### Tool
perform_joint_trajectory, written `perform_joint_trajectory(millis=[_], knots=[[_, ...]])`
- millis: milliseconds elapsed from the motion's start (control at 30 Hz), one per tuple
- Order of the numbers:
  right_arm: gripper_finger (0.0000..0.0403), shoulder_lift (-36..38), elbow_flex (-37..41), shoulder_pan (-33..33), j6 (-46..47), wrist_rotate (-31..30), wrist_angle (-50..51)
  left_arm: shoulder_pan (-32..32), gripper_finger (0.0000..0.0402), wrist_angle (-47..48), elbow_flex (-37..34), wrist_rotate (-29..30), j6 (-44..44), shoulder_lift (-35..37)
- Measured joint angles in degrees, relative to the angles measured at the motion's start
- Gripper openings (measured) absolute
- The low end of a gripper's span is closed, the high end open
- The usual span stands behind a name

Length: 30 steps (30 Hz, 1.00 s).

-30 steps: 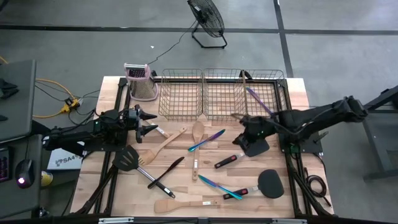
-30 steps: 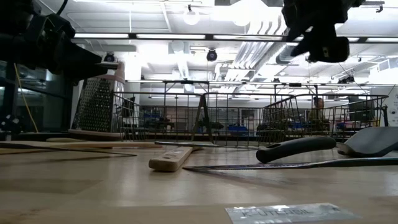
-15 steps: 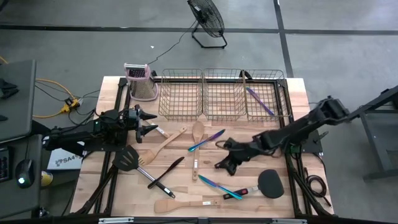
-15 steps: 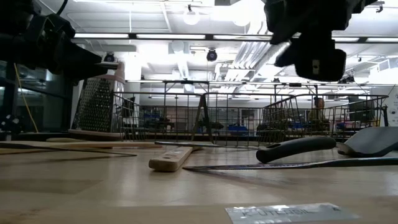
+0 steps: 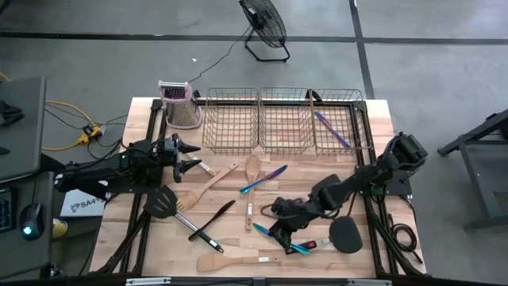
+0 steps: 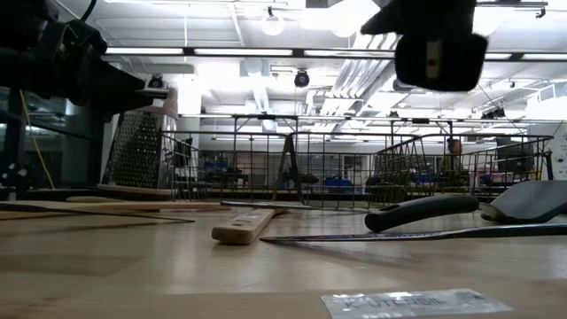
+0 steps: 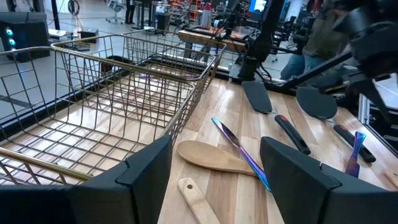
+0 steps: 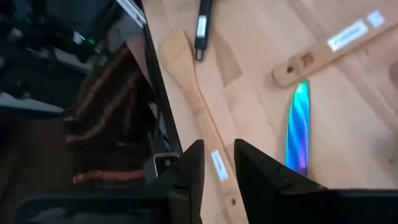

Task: Pick & Place Kitchen Items
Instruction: Put the bottom blue table knife into the right mesh basket

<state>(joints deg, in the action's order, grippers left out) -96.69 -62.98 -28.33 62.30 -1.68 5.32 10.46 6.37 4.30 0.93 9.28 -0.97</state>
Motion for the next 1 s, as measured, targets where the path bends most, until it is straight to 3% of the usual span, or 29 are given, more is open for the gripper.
perform_joint_trajectory(millis=[300, 567, 767, 1000], knots=[[0.0039, -6.58, -15.42, -1.80, 6.39, 1.42, 26.75, 0.02, 0.0241, 0.00, 0.00, 0.00, 0.02, 0.00], [0.0035, -12.06, -21.16, -1.80, 6.50, 8.55, 38.80, 0.00, 0.0241, 0.00, 0.00, 0.00, 0.00, 0.00], [0.0069, -12.61, -21.16, -1.96, 2.17, 7.87, 41.31, 0.00, 0.0241, 0.00, 0.00, -0.01, 0.01, 0.00], [0.0157, -14.28, -21.17, -2.04, -3.07, 5.13, 40.86, 0.02, 0.0241, 0.00, 0.00, -0.02, 0.00, 0.00]])
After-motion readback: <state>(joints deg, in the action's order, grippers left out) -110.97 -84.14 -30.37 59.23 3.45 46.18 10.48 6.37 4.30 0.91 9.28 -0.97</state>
